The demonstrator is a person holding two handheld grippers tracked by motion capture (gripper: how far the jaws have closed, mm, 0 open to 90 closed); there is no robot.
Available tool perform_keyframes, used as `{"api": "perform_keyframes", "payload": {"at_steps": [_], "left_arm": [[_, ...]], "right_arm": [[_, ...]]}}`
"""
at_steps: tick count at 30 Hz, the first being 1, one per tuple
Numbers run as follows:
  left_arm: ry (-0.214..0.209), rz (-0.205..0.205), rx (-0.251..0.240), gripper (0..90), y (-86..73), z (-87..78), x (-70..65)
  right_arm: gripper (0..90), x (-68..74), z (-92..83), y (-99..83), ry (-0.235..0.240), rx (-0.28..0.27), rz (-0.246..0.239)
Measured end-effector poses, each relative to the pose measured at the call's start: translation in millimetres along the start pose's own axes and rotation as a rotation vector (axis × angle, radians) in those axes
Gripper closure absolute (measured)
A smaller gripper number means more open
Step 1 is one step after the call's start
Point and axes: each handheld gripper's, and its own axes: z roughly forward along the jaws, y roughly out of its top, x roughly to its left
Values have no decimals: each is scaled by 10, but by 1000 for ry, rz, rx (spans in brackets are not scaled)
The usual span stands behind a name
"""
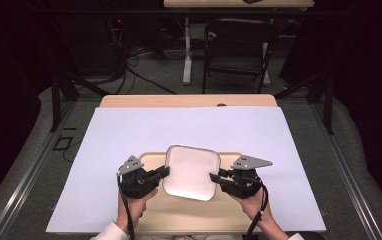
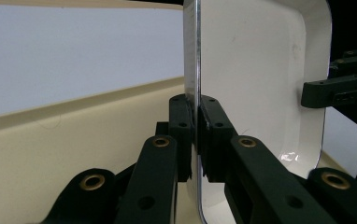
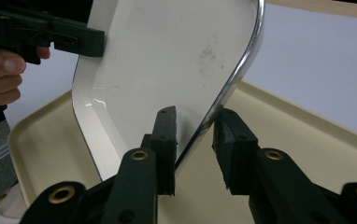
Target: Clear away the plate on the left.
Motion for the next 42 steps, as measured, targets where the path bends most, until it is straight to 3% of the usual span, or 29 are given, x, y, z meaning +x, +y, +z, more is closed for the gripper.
{"api": "perform_keyframes", "payload": {"at_steps": [14,24,33,42], "left_arm": [[-17,-48,58,833,-106,-58,20],[0,-64,88,830,-202,-78,8],[17,-102,150,828,-276,-18,51],[9,-149,185,820,-339,59,94]], "right_arm": [[712,-13,77,-30,38,83,22],[728,-31,143,-60,67,135,42],[744,-72,274,-93,64,205,57],[764,-145,379,-112,43,251,72]]}}
